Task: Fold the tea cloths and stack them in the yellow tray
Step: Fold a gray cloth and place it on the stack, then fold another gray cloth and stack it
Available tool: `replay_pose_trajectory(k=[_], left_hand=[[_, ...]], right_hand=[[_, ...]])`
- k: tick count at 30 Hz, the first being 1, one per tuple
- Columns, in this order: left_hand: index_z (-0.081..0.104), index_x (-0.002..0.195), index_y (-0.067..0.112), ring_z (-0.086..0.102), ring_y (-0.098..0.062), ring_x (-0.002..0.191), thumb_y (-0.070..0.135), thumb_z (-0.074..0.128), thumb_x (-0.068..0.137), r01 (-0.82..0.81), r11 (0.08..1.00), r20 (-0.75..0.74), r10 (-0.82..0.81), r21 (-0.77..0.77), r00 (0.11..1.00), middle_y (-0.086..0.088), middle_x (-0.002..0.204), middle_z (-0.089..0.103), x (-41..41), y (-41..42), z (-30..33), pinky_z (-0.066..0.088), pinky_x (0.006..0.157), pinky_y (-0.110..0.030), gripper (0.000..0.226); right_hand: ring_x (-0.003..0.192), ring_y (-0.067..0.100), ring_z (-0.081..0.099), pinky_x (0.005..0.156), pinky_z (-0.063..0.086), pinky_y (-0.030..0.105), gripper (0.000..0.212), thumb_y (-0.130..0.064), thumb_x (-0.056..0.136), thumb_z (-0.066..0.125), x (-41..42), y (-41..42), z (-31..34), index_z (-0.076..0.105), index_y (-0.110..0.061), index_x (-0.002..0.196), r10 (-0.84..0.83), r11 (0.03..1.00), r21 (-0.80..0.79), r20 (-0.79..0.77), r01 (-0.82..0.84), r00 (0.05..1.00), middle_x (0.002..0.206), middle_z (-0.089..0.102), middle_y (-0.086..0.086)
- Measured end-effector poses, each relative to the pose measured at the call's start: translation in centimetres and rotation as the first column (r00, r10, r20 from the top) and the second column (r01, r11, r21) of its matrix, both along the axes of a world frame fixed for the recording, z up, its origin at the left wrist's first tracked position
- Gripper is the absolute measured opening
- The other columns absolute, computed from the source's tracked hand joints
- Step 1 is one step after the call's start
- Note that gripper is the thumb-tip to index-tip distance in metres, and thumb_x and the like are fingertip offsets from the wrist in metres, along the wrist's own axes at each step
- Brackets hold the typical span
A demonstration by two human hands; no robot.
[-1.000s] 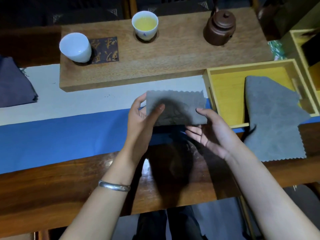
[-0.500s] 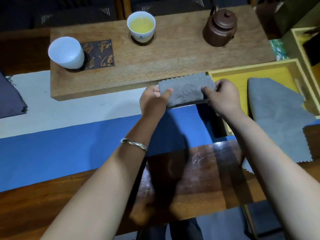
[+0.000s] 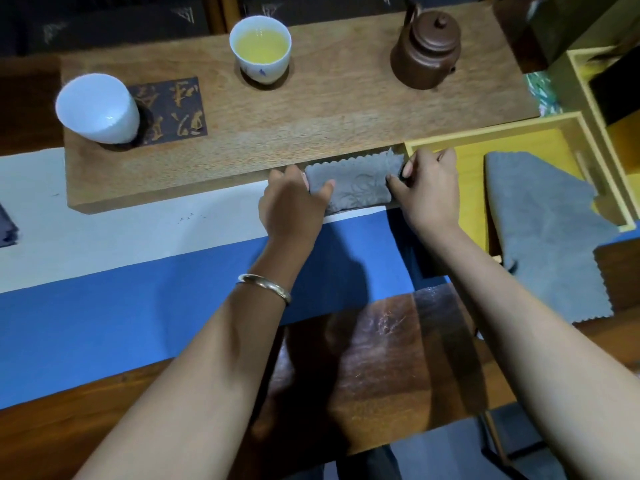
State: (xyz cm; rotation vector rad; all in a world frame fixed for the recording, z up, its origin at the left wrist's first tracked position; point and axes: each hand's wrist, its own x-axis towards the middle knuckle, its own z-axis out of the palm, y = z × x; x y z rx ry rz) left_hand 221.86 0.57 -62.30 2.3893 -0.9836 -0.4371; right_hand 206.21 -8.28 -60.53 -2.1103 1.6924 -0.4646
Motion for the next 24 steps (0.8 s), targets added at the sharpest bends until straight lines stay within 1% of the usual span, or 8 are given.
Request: replay_pose_trajectory(k=[3, 6, 9, 11, 15, 17, 21, 24], left_hand=[[0.059, 0.097, 0.007, 0.06, -0.032, 0.086, 0.05, 0.06, 0.085, 0.042, 0.994, -0.014, -0.04, 0.098, 0.999, -0.011, 0.105, 0.059, 0.2, -0.2, 0.5, 0.047, 0.071, -0.035, 0.045], [0.06, 0.099, 0.011, 0.059, -0.029, 0.094, 0.045, 0.053, 0.085, 0.049, 0.985, -0.024, -0.045, 0.168, 0.999, -0.008, 0.106, 0.06, 0.7, 0.2, 1.5, 0.048, 0.073, -0.035, 0.038], [0.056, 0.093, 0.015, 0.055, -0.026, 0.092, 0.037, 0.051, 0.086, 0.091, 0.991, 0.045, -0.096, 0.098, 0.994, 0.0, 0.098, 0.052, 0.1, 1.2, 3.1, 0.036, 0.064, -0.032, 0.024], [0.054, 0.092, 0.015, 0.053, -0.026, 0.091, 0.031, 0.051, 0.087, 0.199, 0.98, 0.067, -0.199, 0.018, 0.978, 0.001, 0.096, 0.049, -1.1, 1.5, 4.2, 0.033, 0.063, -0.03, 0.017], [0.056, 0.099, 0.012, 0.052, -0.025, 0.093, 0.025, 0.054, 0.09, 0.495, 0.868, 0.121, -0.486, -0.052, 0.866, -0.004, 0.1, 0.056, -5.3, 0.0, 5.7, 0.046, 0.065, -0.034, 0.016], [0.055, 0.103, 0.014, 0.052, -0.023, 0.093, 0.028, 0.054, 0.091, 0.593, 0.803, 0.13, -0.584, -0.05, 0.801, -0.004, 0.1, 0.055, -7.9, -1.0, 5.8, 0.047, 0.067, -0.034, 0.018], [0.054, 0.113, 0.014, 0.05, -0.024, 0.103, 0.033, 0.054, 0.091, 0.716, 0.698, 0.156, -0.709, 0.018, 0.688, -0.005, 0.109, 0.055, -12.8, -3.8, 5.3, 0.046, 0.071, -0.033, 0.029], [0.053, 0.111, 0.017, 0.049, -0.024, 0.107, 0.035, 0.054, 0.088, 0.763, 0.642, 0.106, -0.767, 0.083, 0.633, -0.004, 0.11, 0.055, -15.9, -6.9, 5.2, 0.044, 0.075, -0.035, 0.029]], right_hand=[[0.083, 0.017, 0.036, 0.058, 0.02, 0.022, 0.023, -0.02, 0.079, 0.067, 0.3, -0.2, 0.2, 0.045, -0.013, 0.08, -0.076, 0.996, 0.053, 0.039, 0.074, 0.996, 0.098, 0.056, 0.012], [0.086, 0.022, 0.045, 0.058, 0.02, 0.022, 0.018, -0.023, 0.082, 0.064, -0.4, 0.0, 0.9, 0.05, -0.011, 0.082, -0.068, 0.997, 0.049, 0.071, 0.064, 0.995, 0.091, 0.057, 0.012], [0.088, 0.023, 0.049, 0.066, 0.028, 0.025, 0.02, -0.029, 0.088, 0.059, -2.9, 1.5, 1.9, 0.053, -0.01, 0.086, -0.03, 1.0, -0.002, 0.089, 0.031, 0.996, 0.092, 0.058, 0.01], [0.09, 0.026, 0.051, 0.071, 0.034, 0.031, 0.022, -0.031, 0.09, 0.057, -5.5, 2.9, 2.6, 0.055, -0.009, 0.091, -0.017, 0.999, -0.048, 0.053, 0.02, 0.998, 0.095, 0.057, 0.01], [0.092, 0.028, 0.052, 0.068, 0.04, 0.035, 0.02, -0.03, 0.091, 0.057, -11.6, 4.8, 4.0, 0.054, -0.01, 0.095, -0.019, 0.995, -0.102, -0.071, 0.012, 0.997, 0.097, 0.054, 0.011], [0.093, 0.03, 0.052, 0.067, 0.043, 0.038, 0.021, -0.029, 0.09, 0.057, -14.7, 5.0, 4.6, 0.055, -0.009, 0.097, -0.038, 0.993, -0.117, -0.133, 0.022, 0.99, 0.098, 0.054, 0.012], [0.093, 0.036, 0.054, 0.072, 0.045, 0.041, 0.025, -0.024, 0.085, 0.063, -20.4, 4.6, 5.3, 0.056, -0.006, 0.1, -0.129, 0.985, -0.137, -0.198, 0.103, 0.972, 0.097, 0.053, 0.017], [0.094, 0.037, 0.054, 0.073, 0.043, 0.04, 0.028, -0.025, 0.083, 0.066, -24.2, 3.8, 5.1, 0.056, -0.006, 0.101, -0.204, 0.974, -0.142, -0.224, 0.175, 0.953, 0.096, 0.052, 0.017]])
